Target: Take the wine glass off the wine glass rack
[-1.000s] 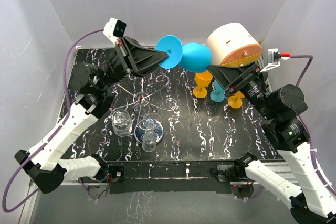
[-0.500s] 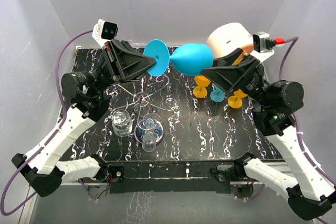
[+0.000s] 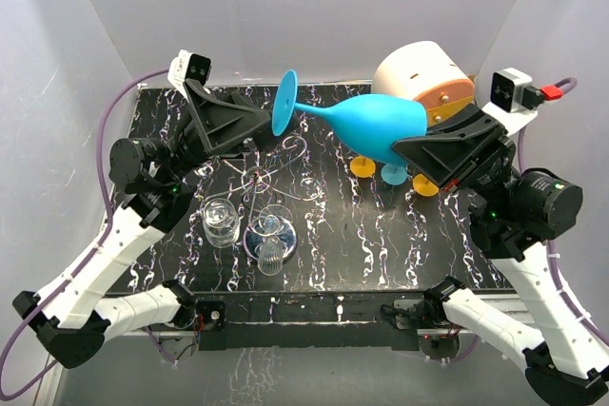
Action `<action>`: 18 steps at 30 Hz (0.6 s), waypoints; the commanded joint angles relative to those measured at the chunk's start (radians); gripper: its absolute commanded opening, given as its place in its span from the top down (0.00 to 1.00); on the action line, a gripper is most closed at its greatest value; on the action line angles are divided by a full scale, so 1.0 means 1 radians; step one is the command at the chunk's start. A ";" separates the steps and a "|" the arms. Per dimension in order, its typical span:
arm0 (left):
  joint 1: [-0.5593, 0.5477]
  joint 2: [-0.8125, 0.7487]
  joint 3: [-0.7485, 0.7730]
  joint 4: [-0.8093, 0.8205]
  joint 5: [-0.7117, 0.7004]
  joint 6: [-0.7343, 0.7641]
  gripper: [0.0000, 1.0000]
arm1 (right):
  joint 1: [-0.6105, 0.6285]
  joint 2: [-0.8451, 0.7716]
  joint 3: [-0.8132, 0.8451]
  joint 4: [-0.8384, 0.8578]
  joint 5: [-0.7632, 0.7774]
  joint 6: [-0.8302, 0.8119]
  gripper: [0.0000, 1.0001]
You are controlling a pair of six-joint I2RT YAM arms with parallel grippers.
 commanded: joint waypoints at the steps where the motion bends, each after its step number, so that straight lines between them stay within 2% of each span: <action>1: 0.006 -0.103 0.016 -0.214 -0.081 0.180 0.16 | -0.004 -0.054 0.000 -0.059 0.119 -0.106 1.00; 2: 0.007 -0.123 0.023 -0.272 -0.102 0.215 0.10 | -0.004 -0.071 0.007 -0.120 0.152 -0.151 1.00; 4: 0.008 -0.162 0.038 -0.390 -0.143 0.281 0.02 | -0.005 -0.111 0.027 -0.267 0.250 -0.254 1.00; 8: 0.008 -0.220 0.100 -0.643 -0.244 0.409 0.01 | -0.004 -0.157 0.131 -0.756 0.669 -0.424 1.00; 9: 0.007 -0.233 0.116 -0.686 -0.267 0.430 0.01 | -0.004 -0.154 0.164 -0.869 0.822 -0.451 1.00; 11: 0.007 -0.258 0.136 -0.749 -0.311 0.465 0.01 | -0.004 -0.133 0.204 -1.059 0.954 -0.512 1.00; 14: 0.008 -0.281 0.171 -0.821 -0.359 0.511 0.01 | -0.004 -0.085 0.242 -1.142 0.923 -0.664 1.00; 18: 0.007 -0.284 0.206 -0.886 -0.389 0.552 0.01 | -0.004 -0.010 0.301 -1.173 0.723 -0.837 1.00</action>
